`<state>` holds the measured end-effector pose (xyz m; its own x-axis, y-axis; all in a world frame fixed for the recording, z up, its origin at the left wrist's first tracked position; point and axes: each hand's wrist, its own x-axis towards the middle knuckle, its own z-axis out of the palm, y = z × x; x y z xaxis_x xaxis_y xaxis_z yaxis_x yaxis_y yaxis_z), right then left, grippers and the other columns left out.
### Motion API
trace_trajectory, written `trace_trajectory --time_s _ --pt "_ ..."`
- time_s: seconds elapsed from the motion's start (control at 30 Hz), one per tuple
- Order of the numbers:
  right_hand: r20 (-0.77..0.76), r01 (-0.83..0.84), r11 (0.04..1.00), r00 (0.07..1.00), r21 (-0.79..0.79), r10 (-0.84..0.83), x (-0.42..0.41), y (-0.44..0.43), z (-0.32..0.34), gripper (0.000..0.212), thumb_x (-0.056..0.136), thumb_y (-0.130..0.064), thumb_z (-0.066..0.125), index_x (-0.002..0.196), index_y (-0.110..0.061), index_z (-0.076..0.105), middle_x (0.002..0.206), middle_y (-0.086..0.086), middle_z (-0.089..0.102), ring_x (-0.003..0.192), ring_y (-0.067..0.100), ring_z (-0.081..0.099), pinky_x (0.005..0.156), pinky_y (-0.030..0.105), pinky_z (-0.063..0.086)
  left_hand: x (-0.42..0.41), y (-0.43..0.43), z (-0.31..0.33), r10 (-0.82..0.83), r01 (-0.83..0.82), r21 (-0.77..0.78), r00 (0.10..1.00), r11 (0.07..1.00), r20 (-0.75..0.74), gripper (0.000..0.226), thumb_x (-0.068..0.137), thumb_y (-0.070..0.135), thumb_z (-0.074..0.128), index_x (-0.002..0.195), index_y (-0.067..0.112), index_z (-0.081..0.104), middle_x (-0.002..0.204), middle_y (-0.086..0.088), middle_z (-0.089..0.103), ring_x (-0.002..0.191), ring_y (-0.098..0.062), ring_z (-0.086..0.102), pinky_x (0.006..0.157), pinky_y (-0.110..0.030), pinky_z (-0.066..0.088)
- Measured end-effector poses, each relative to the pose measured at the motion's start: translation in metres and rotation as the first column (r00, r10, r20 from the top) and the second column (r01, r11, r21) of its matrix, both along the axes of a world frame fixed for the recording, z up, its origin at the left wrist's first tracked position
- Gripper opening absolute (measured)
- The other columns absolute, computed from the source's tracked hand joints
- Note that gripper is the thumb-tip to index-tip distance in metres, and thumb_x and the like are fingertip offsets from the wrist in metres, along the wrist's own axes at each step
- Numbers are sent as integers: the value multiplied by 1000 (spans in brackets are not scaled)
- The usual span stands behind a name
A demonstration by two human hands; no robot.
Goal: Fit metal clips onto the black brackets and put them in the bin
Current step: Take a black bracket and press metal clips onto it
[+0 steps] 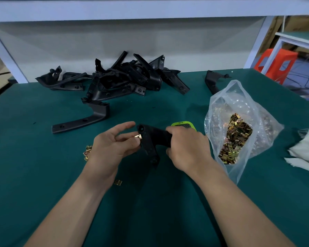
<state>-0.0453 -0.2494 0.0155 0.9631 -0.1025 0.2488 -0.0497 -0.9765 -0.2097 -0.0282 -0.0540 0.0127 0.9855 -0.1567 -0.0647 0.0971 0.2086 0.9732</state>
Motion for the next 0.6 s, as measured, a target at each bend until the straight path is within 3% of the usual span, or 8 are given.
trace_trajectory --time_s 0.17,0.3,0.47,0.53,0.6 --pt "9 16 1000 1000 18 -16 -3 4 1 29 82 -16 74 92 -32 52 70 -9 43 62 24 40 46 26 14 -4 -10 -2 124 -120 85 991 989 -47 10 94 9 70 103 8 76 95 -12 80 93 -29 76 74 -27 63" --pt "8 21 999 1000 47 -22 -4 2 3 31 82 -13 71 87 -31 46 68 -10 39 56 17 34 46 25 16 -6 -11 0 127 -119 138 990 983 -53 10 95 13 70 91 8 78 88 -11 80 79 -23 77 61 -19 57" --pt "-1 28 998 1000 48 -28 -7 3 7 29 83 -11 68 85 -29 45 69 -9 39 57 18 36 47 30 20 -7 -11 3 164 -162 222 986 962 7 10 91 16 74 84 13 80 83 -8 79 77 -23 77 64 -25 60" --pt "2 41 998 999 41 -41 -8 4 9 30 83 -10 67 85 -29 43 67 -10 37 53 12 29 47 29 18 -9 -13 3 201 -218 329 976 919 86 10 87 29 79 80 21 80 77 0 79 74 -17 77 69 -30 62" --pt "21 58 998 998 13 -58 -9 9 10 30 83 -9 65 86 -29 43 64 -9 35 51 10 25 46 28 15 -12 -16 4 241 -323 499 944 804 223 21 77 48 81 72 28 77 69 15 75 66 -1 72 63 -17 56"
